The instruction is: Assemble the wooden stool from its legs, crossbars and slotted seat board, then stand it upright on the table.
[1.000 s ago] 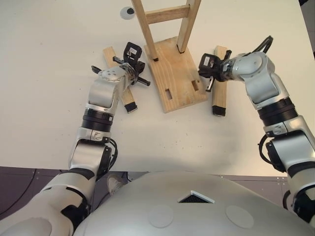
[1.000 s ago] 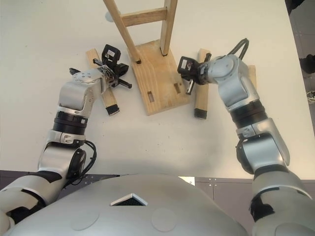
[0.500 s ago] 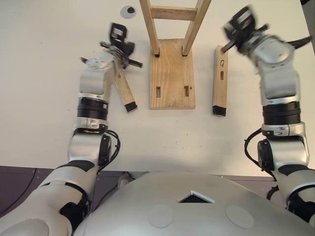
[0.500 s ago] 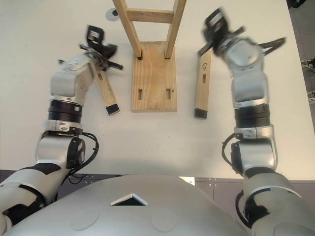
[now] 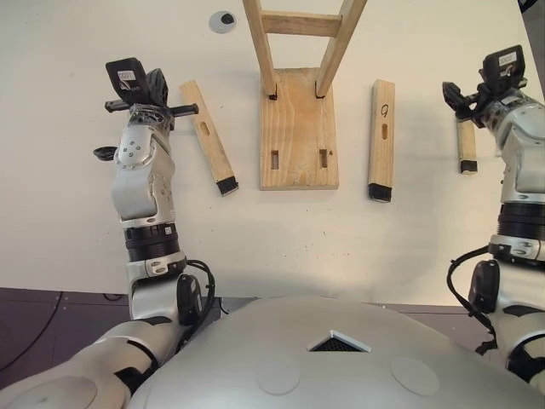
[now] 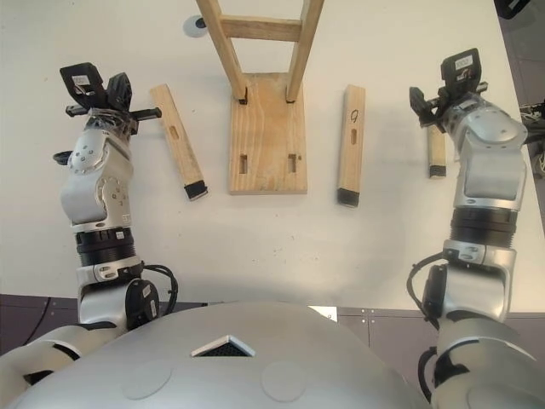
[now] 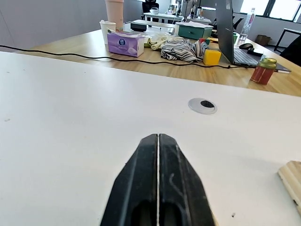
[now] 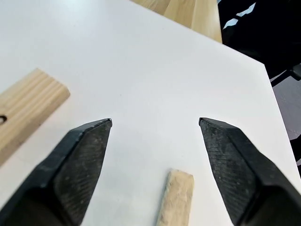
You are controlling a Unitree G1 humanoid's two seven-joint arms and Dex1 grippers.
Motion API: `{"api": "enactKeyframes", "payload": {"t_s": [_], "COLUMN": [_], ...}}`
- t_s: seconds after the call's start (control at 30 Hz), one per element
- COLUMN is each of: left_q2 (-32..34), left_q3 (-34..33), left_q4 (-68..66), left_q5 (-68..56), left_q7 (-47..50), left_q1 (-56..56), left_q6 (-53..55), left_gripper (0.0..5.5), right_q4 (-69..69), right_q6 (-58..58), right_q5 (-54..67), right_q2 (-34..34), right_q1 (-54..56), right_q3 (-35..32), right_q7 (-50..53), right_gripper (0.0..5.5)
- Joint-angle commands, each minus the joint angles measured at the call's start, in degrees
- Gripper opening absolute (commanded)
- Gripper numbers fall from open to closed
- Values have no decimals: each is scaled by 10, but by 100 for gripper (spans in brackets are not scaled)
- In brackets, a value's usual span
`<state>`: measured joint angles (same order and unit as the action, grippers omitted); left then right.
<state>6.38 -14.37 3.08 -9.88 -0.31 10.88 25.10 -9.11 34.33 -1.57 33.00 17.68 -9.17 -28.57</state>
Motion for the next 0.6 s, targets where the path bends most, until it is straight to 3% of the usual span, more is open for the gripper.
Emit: {"api": "enactKeyframes", "payload": {"t_s": [0.03,0.33,0.6], "left_q2": [-6,27,25], "left_q3": [-31,-75,-72], "left_q4": [64,96,104], "left_q5": [-14,-33,-34], "left_q7": [22,23,27], "left_q1": [-41,-46,-48], "left_q6": [7,20,19], "left_gripper": [0,0,0], "right_q4": [31,149,152], "right_q6": [52,136,74], "right_q5": [21,62,81], "right_q2": [45,27,11], "right_q1": [-28,-211,-218], "right_q3": [-24,-36,-61], "right_q7": [-19,-32,2], "right_gripper": [368,368,368]}}
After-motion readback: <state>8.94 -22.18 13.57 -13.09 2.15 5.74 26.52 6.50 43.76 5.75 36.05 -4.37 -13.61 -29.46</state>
